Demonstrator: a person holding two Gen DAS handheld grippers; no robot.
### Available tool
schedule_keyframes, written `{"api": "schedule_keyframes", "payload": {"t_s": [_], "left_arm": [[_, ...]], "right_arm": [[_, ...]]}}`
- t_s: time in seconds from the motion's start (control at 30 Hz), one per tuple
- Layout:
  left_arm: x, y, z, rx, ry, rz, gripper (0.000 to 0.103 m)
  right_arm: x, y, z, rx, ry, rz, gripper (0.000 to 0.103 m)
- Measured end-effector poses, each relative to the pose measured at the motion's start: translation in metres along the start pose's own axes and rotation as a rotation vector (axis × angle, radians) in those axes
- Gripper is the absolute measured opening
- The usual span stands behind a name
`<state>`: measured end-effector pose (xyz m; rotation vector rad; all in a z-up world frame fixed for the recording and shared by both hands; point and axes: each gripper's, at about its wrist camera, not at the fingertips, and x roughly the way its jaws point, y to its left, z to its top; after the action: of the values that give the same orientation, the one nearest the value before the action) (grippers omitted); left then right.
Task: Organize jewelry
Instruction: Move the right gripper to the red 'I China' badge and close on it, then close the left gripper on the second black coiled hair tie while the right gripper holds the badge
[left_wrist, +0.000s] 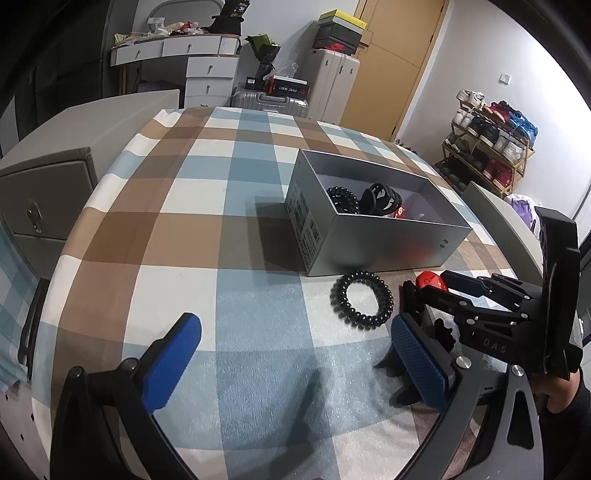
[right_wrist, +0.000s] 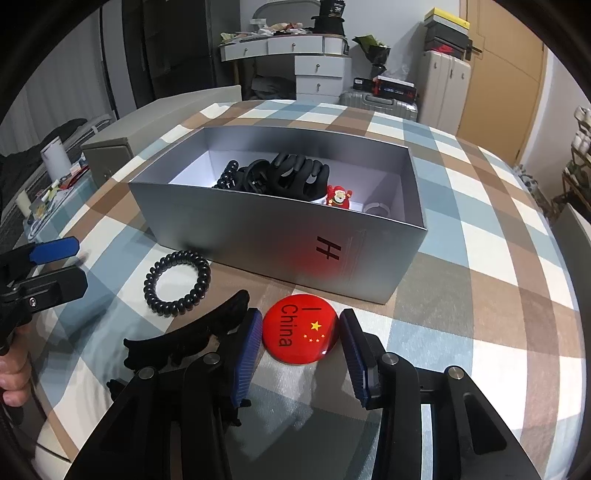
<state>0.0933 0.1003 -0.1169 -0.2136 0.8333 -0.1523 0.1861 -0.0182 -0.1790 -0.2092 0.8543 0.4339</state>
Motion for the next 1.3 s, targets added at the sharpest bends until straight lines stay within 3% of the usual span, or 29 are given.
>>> {"api": "schedule_keyframes", "payload": {"t_s": [0.2,0.63,1.07,1.3], "left_arm": [[0.0,0.0,0.002,-0.009,0.006,-0.002,0.1],[0.026,-0.032,0.019,0.067,0.102,-0.129,0.1],[0.044,-0.039,0.023,0.095,0.15,-0.052,0.1],[0.055,-0.041,0.027,0.094,0.2,-0.045,0.09]], "right_arm": [[-0.012,-0.012,-0.005,0.069,-0.038,0.049,0.042],[-0.071,-0.049,-0.02,0.215,-0.252,0.143,0.042],[-0.09,-0.045,-0.026,0.159,-0.343,0.203,0.042],[-0.086,-0.049,-0.029,0.171,-0.343,0.225,0.042]]}}
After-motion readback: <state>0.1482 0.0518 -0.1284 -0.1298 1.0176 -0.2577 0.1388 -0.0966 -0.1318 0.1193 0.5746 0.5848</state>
